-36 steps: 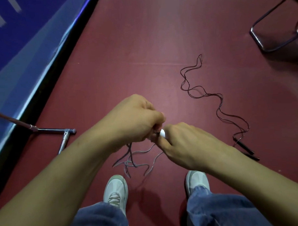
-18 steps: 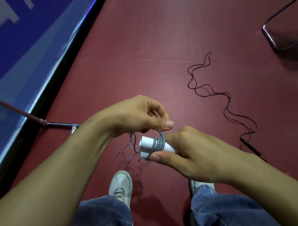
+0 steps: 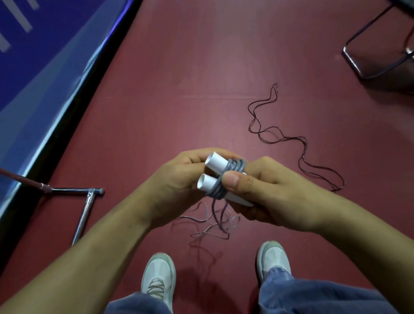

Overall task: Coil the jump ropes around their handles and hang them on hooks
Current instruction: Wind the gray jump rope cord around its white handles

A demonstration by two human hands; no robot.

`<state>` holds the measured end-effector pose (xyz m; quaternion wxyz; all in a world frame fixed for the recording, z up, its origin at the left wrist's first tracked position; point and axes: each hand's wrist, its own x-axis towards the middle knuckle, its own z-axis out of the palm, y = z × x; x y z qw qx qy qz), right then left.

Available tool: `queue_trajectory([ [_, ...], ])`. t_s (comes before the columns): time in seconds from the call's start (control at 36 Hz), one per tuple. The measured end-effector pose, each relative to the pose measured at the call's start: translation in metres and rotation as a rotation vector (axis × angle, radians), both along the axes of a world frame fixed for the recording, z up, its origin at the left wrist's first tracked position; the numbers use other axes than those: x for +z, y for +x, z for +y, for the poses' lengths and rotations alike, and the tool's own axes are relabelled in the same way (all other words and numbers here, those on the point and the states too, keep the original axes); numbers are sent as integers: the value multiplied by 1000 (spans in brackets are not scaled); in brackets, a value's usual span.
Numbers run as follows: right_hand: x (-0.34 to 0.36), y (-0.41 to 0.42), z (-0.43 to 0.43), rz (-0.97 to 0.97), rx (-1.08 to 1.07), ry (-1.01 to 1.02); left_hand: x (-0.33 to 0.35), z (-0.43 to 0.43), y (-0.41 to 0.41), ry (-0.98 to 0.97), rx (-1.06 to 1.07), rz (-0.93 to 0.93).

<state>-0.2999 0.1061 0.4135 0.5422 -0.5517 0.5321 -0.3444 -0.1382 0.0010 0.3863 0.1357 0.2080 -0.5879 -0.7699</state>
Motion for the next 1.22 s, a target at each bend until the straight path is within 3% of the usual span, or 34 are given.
queue_trajectory([
  [0.11,4,-9,4,-76,-94,37,-1,-2,1,-48,23,-15],
  [0.22,3,-13,4,-40,-168,61,-1,4,-3,-333,52,-120],
  [0.31,1,-16,2,-69,-234,107,-1,7,-5,-434,102,-160],
  [0.5,6,-22,1,-135,-296,109,4,7,-1,-408,105,-300],
  [0.67,2,-23,-2,41,-396,122,12,19,-2,-497,105,-420],
  [0.86,-18,-36,-8,502,-390,91,29,23,4,-780,111,-556],
  [1.06,-26,-34,-9,593,-269,192,39,18,4,-632,98,-486],
  [1.22,-34,-22,-10,802,-185,190,30,13,3,-400,115,-408],
])
